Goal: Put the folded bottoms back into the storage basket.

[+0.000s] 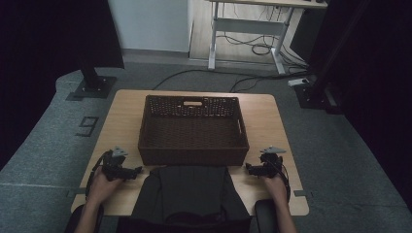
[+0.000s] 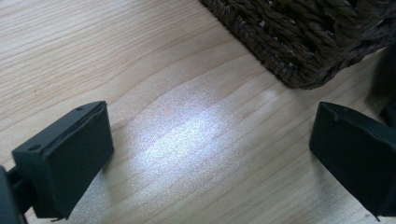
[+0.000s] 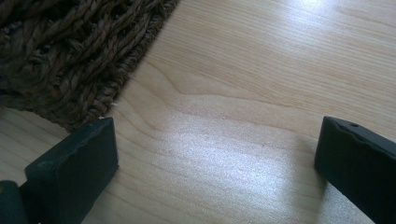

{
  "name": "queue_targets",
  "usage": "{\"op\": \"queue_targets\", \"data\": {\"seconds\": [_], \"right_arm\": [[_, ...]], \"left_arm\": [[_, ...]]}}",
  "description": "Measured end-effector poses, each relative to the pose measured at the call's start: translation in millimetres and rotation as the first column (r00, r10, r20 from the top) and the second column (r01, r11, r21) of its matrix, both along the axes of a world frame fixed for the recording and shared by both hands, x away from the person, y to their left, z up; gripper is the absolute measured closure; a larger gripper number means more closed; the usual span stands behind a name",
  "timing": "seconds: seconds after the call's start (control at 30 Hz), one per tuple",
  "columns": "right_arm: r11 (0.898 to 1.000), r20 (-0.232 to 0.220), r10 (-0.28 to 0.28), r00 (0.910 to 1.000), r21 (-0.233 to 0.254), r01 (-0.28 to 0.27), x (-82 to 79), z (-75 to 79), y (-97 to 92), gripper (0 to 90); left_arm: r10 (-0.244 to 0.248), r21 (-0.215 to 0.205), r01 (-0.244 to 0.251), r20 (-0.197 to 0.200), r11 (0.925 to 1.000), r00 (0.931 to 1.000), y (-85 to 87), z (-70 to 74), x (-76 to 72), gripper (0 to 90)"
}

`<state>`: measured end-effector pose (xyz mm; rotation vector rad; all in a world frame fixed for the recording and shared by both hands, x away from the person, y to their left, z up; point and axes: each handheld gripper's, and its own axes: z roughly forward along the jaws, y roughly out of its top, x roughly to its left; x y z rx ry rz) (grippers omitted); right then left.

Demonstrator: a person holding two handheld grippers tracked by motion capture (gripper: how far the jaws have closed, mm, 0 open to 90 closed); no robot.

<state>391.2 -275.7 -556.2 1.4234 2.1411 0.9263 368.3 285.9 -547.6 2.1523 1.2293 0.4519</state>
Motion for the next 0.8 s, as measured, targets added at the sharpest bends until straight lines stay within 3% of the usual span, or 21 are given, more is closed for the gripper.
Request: {"op": "queue_targets", "data": {"seconds": [0.1, 0.3, 0.47, 0.67, 0.8], "right_arm": [[0.999, -0.013, 0.003, 0.9999, 0.040, -0.002, -1.2, 1.9, -1.6, 0.0], [0.999, -0.007, 0.011, 0.9999, 0.048, -0.010, -11.5, 8.7, -2.2, 0.0], [0.998, -0.001, 0.032, 0.9995, 0.061, -0.031, -23.7, 16.2, 3.4, 0.0], [0.997, 0.009, 0.064, 0.9979, 0.039, -0.064, -37.4, 20.8, 11.1, 0.7], [0.995, 0.007, 0.079, 0.9969, 0.065, -0.079, -44.3, 26.8, 15.5, 1.4]], "left_arm": [[0.002, 0.007, -0.002, -0.013, 1.0000, 0.9999, -0.7, 1.3, 0.2, 0.0], [0.025, 0.012, -0.025, -0.037, 0.9996, 0.9990, -2.5, 7.4, -4.7, 0.0], [0.016, 0.027, -0.015, -0.024, 0.9995, 0.9996, -7.4, 14.2, -18.0, 0.0], [-0.010, 0.069, 0.010, -0.002, 0.9975, 0.9999, -20.9, 18.9, -35.0, 0.0], [-0.027, 0.060, 0.026, 0.015, 0.9979, 0.9995, -27.9, 25.0, -41.6, 0.0]]}}
